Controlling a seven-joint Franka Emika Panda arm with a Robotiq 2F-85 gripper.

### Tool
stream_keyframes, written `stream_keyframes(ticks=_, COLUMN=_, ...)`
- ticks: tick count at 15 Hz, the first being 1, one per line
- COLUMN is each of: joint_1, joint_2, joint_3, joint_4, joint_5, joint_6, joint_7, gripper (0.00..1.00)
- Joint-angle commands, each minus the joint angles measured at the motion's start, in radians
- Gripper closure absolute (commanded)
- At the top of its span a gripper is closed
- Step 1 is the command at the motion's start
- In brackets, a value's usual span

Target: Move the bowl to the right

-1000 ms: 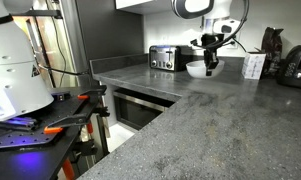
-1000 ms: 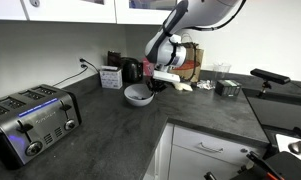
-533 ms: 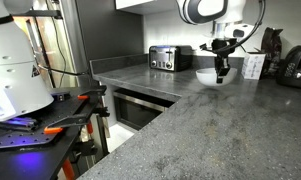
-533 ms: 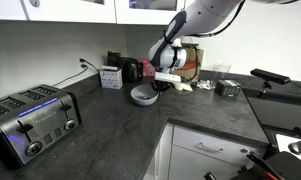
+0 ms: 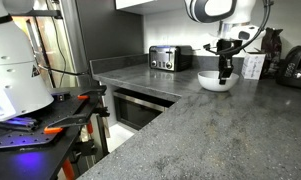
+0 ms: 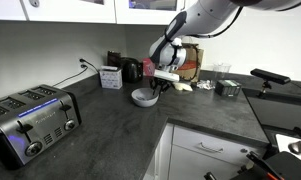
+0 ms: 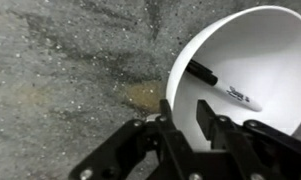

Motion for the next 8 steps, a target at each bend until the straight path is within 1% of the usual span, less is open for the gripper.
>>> stream_keyframes(ticks=1, joint_1=-0.023, joint_2=-0.065, joint_3=0.041, joint_4=-0.024, joint_5=0.024, joint_6=-0.051, joint_7=-0.034, gripper=0.31)
stream_keyframes(ticks=2, joint_1=-0.02, joint_2=-0.097, joint_3=0.044, joint_4=-0.042, joint_5=0.021, joint_6=-0.066, joint_7=-0.034, gripper=0.25)
stream_keyframes(ticks=5, joint_1=0.029, joint_2=-0.191, joint_3=0.009, joint_4=-0.094, joint_5=-0.035, joint_6=-0.087, joint_7=0.006, gripper=0.01)
stream_keyframes(ticks=8, joint_1=0.036, joint_2=-0.271, joint_3=0.025, joint_4=-0.158, joint_5=-0.051, joint_6=-0.064, joint_7=-0.045, gripper=0.0)
